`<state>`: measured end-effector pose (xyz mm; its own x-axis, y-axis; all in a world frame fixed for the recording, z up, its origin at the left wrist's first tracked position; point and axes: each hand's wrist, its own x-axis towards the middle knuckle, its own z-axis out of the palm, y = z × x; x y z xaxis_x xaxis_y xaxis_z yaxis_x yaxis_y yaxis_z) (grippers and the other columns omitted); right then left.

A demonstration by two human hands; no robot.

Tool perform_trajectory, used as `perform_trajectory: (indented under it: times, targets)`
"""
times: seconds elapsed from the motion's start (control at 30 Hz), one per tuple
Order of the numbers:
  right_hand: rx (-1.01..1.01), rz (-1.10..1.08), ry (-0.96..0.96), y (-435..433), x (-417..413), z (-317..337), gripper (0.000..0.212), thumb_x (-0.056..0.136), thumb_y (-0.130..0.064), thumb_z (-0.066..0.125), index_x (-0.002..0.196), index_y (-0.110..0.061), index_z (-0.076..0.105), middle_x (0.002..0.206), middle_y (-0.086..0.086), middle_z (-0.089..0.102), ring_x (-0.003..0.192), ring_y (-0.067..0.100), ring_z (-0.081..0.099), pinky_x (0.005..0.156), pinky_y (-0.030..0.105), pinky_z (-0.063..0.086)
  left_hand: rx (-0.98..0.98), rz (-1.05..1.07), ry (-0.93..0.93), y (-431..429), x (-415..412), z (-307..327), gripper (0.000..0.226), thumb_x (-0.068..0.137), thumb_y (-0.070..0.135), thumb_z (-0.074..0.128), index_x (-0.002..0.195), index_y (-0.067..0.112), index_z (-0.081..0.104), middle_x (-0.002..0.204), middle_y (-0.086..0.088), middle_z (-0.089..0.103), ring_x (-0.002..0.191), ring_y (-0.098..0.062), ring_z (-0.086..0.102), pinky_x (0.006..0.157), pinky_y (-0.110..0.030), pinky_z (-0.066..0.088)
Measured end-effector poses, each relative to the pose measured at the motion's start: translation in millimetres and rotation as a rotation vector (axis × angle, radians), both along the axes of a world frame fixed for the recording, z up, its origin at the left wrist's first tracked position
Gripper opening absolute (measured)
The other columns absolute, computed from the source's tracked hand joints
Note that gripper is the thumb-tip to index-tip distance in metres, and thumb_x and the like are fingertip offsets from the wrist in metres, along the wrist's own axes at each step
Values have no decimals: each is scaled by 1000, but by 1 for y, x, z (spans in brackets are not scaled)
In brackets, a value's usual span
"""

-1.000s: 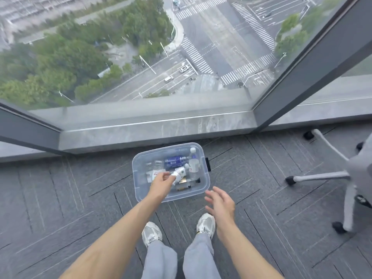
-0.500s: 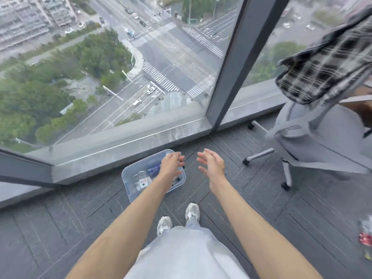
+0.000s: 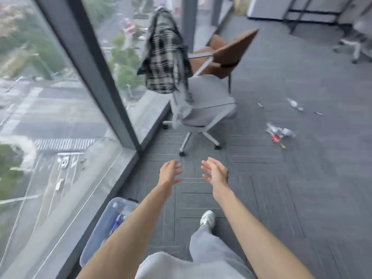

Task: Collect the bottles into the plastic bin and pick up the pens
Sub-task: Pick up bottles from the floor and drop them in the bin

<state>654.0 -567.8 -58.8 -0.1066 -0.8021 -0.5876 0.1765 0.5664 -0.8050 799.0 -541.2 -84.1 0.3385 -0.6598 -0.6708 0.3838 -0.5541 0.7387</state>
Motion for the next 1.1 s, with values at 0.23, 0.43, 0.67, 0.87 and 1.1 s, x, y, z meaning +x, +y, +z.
perform_trajectory:
  times: [0.23, 0.43, 0.67, 0.87, 1.1]
  targets:
    - [-18, -260, -40, -54, -113, -2, 14, 95, -16, 59, 107, -17, 64, 100, 4, 73, 94, 18, 70, 76, 32, 54, -34, -313, -54, -90, -116, 14, 18, 94, 23, 45, 105, 15, 58, 103, -1, 65, 92, -18, 62, 83, -40, 52]
    - [-38, -390, -101, -129, -218, -1, 18, 97, -15, 55, 113, -13, 62, 105, 7, 72, 94, 20, 68, 70, 29, 52, -47, -450, -162, -170, -205, 16, 24, 97, 23, 43, 114, 12, 56, 110, -5, 63, 97, -21, 61, 69, -32, 50]
    - [-10, -502, -103, -190, -333, -1, 18, 97, -16, 55, 113, -14, 62, 101, 4, 73, 94, 18, 69, 72, 30, 53, -23, -522, -171, -252, -309, 8, 26, 97, 21, 45, 116, 10, 57, 111, -6, 64, 96, -23, 61, 87, -40, 49]
    - [74, -589, -114, -227, -391, -22, 22, 98, -18, 53, 117, -12, 61, 105, 4, 73, 97, 19, 69, 81, 34, 53, 8, -627, -166, -304, -376, -3, 24, 98, 23, 44, 117, 12, 55, 110, -5, 62, 98, -22, 60, 81, -35, 48]
    - [121, -682, -32, -304, -453, -39, 25, 96, -17, 54, 119, -9, 62, 111, 7, 73, 94, 18, 69, 70, 30, 53, 34, -737, -144, -412, -436, -31, 24, 98, 23, 42, 114, 14, 56, 107, -2, 63, 91, -20, 61, 76, -34, 50]
